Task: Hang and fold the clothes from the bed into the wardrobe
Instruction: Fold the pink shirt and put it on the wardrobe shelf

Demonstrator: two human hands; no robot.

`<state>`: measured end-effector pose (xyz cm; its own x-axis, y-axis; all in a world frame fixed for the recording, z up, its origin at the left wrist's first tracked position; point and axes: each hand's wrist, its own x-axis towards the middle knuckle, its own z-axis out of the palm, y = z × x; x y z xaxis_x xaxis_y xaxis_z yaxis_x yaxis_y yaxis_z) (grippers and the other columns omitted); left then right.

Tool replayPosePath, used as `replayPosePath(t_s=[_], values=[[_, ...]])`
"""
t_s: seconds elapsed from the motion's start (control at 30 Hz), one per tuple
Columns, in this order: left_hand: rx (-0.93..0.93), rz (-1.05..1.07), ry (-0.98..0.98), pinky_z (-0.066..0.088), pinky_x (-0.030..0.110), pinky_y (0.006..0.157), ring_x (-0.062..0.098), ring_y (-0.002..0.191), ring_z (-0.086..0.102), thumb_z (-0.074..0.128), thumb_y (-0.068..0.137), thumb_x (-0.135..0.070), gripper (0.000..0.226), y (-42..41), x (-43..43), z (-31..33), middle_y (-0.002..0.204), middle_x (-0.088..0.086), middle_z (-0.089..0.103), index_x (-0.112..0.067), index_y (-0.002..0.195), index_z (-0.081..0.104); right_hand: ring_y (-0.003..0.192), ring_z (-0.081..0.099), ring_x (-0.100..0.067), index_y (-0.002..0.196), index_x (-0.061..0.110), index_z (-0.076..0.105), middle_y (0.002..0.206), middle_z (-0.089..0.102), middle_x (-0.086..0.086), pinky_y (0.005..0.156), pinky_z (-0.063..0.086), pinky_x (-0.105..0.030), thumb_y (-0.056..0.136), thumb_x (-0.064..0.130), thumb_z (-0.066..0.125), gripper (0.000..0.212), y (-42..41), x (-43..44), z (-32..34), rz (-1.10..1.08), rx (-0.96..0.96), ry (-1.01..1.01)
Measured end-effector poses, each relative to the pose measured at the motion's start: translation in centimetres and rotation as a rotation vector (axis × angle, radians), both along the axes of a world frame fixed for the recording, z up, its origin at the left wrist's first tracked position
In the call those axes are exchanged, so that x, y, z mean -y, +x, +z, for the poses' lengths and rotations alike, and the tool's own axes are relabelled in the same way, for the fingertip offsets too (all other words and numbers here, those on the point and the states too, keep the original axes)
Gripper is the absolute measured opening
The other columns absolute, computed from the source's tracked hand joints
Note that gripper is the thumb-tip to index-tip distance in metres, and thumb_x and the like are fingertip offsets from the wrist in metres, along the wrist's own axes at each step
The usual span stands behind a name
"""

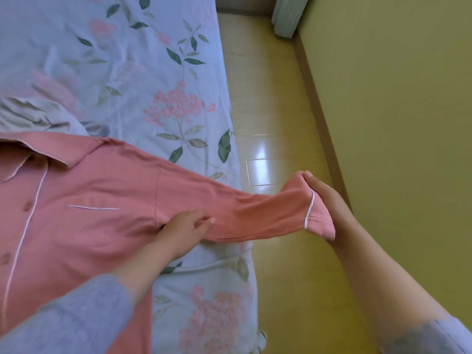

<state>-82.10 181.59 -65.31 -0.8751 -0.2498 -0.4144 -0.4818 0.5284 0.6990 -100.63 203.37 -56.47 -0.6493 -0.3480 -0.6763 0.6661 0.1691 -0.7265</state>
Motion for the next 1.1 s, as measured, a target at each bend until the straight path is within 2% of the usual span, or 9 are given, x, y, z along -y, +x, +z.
replayPosePath(t_s=[0.13,0.23,0.4,0.53,0.63,0.77,0.87,0.97,1.1], values=[[-0.047,0.157,-0.010,0.032,0.035,0.061,0.024,0.066,0.045,0.056,0.096,-0.024,0.036,3.7,3.9,2.1,0.062,0.000,0.045,-0.018,0.063,0.044,0.074,0.055,-0.025,0.088,0.011,0.060,0.081,0.052,-0.011,0.070,0.049,-0.038,0.085,0.039,0.068,0.029,2.6,6.4,2.4,0.038,-0.018,-0.051],[-0.063,0.247,0.003,0.041,0.038,0.067,0.027,0.072,0.053,0.055,0.096,-0.028,0.029,7.7,8.0,3.1,0.068,0.002,0.055,-0.013,0.071,0.056,0.094,0.048,-0.027,0.099,-0.003,0.060,0.099,0.049,-0.013,0.086,0.044,-0.057,0.081,0.039,0.070,0.047,5.4,12.3,3.9,0.137,-0.118,-0.035],[-0.056,0.434,-0.050,0.043,0.036,0.070,0.024,0.073,0.056,0.056,0.096,-0.026,0.021,15.0,14.9,3.9,0.072,0.000,0.060,-0.010,0.083,0.063,0.068,0.052,-0.015,0.094,0.009,0.063,0.076,0.050,-0.008,0.057,0.043,-0.021,0.087,0.027,0.067,0.019,10.5,21.5,4.4,0.216,-0.246,-0.083],[-0.080,0.558,-0.053,0.038,0.022,0.061,0.013,0.061,0.050,0.056,0.096,-0.021,0.025,20.7,19.9,4.3,0.060,-0.005,0.052,-0.015,0.072,0.059,0.053,0.054,-0.008,0.068,0.011,0.062,0.058,0.055,0.002,0.052,0.046,-0.019,0.092,0.015,0.063,0.024,15.2,28.9,3.9,0.304,-0.208,-0.116],[-0.079,0.597,-0.025,0.044,0.035,0.072,0.022,0.072,0.056,0.053,0.098,-0.019,0.023,24.2,23.7,4.4,0.072,0.003,0.060,-0.012,0.077,0.060,0.050,0.056,-0.010,0.060,0.016,0.064,0.054,0.056,0.001,0.050,0.047,-0.022,0.093,0.012,0.062,0.034,19.2,34.6,3.5,0.389,-0.192,-0.131],[-0.163,0.673,-0.054,0.036,0.013,0.061,0.010,0.062,0.047,0.055,0.097,-0.010,0.033,27.9,28.2,4.5,0.065,-0.003,0.051,-0.021,0.066,0.050,0.054,0.056,-0.021,0.072,0.003,0.061,0.061,0.057,-0.012,0.054,0.044,-0.028,0.093,0.010,0.060,0.022,24.7,41.9,2.3,0.534,-0.222,-0.114],[-0.120,0.698,-0.082,0.035,0.017,0.059,0.016,0.067,0.055,0.055,0.097,-0.018,0.025,30.5,31.7,3.4,0.069,0.002,0.060,-0.013,0.073,0.060,0.052,0.058,-0.025,0.087,-0.011,0.062,0.063,0.061,-0.018,0.052,0.041,-0.028,0.091,0.007,0.059,0.019,28.8,47.0,0.5,0.601,-0.252,-0.045],[-0.119,0.788,-0.024,0.045,0.028,0.075,0.019,0.081,0.064,0.051,0.099,-0.022,0.025,32.4,34.5,2.0,0.083,0.002,0.070,-0.011,0.086,0.069,0.050,0.061,-0.018,0.093,-0.010,0.062,0.058,0.063,-0.008,0.046,0.045,-0.023,0.092,0.004,0.056,0.015,31.9,50.5,-1.7,0.655,-0.273,0.019],[-0.117,0.859,-0.022,0.038,0.028,0.074,0.017,0.089,0.061,0.049,0.100,-0.031,0.026,33.5,36.6,0.8,0.093,0.000,0.071,-0.014,0.095,0.068,0.068,0.061,-0.024,0.077,0.004,0.065,0.069,0.064,-0.006,0.068,0.055,-0.041,0.093,0.018,0.059,0.022,34.4,52.9,-4.3,0.744,-0.378,0.138]])
